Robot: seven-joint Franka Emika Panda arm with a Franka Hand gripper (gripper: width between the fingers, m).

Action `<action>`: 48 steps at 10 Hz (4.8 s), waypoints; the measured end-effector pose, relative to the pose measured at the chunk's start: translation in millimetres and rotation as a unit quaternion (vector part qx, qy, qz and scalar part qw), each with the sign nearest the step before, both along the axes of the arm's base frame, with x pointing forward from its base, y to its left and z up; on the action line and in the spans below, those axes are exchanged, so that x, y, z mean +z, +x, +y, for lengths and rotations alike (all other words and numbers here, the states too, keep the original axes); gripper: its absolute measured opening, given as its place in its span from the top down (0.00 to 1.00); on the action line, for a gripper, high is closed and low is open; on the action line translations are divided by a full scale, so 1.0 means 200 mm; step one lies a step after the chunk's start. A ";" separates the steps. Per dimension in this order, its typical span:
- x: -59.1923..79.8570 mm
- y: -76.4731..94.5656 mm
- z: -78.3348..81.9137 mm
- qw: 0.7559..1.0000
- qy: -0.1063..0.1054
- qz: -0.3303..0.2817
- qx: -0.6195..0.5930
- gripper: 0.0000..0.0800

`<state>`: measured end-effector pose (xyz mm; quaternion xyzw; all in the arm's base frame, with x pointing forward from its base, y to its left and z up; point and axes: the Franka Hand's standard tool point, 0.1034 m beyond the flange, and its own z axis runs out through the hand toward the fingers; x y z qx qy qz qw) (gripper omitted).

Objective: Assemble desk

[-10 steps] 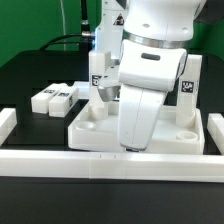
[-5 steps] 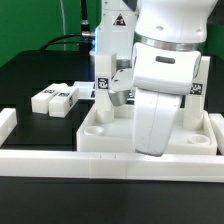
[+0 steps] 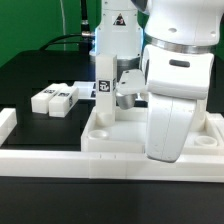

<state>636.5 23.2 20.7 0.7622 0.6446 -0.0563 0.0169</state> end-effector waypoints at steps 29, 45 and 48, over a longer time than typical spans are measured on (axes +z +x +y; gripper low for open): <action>0.42 -0.32 -0.76 0.802 -0.076 0.043 -0.590 0.19; 0.25 -0.72 -0.95 0.721 -0.156 0.220 -0.638 0.19; 0.24 -0.73 -0.97 0.693 -0.167 0.231 -0.662 0.19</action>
Offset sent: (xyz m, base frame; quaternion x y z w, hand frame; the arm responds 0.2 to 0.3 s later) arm 0.0104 -0.0124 0.0315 0.0264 -0.0289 -0.0154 0.9991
